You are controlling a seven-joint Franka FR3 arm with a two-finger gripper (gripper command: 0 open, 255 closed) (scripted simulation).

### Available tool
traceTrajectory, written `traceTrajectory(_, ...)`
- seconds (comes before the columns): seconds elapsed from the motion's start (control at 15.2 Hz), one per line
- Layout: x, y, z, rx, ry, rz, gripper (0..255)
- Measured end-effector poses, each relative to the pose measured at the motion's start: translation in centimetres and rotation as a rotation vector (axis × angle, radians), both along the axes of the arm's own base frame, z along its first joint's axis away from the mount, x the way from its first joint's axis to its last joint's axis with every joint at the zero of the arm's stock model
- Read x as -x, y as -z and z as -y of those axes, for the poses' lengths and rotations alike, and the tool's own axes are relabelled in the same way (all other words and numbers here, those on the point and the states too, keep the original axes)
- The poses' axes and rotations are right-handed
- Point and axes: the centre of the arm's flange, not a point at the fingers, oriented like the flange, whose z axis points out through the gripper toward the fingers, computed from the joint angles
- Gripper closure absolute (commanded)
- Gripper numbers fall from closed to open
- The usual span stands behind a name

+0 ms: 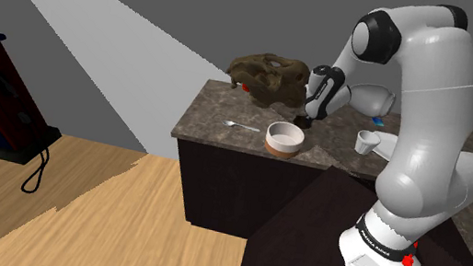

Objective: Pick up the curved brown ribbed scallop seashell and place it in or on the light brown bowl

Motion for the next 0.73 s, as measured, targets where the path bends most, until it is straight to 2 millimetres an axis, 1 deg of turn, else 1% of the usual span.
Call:
traceTrajectory(0.13, 0.0, 0.01, 0.01, 0.0, 0.0, 0.0, 0)
traceTrajectory(0.2, 0.0, 0.01, 0.01, 0.0, 0.0, 0.0, 255)
traceTrajectory(0.73, 0.0, 0.01, 0.01, 0.0, 0.0, 0.0, 255)
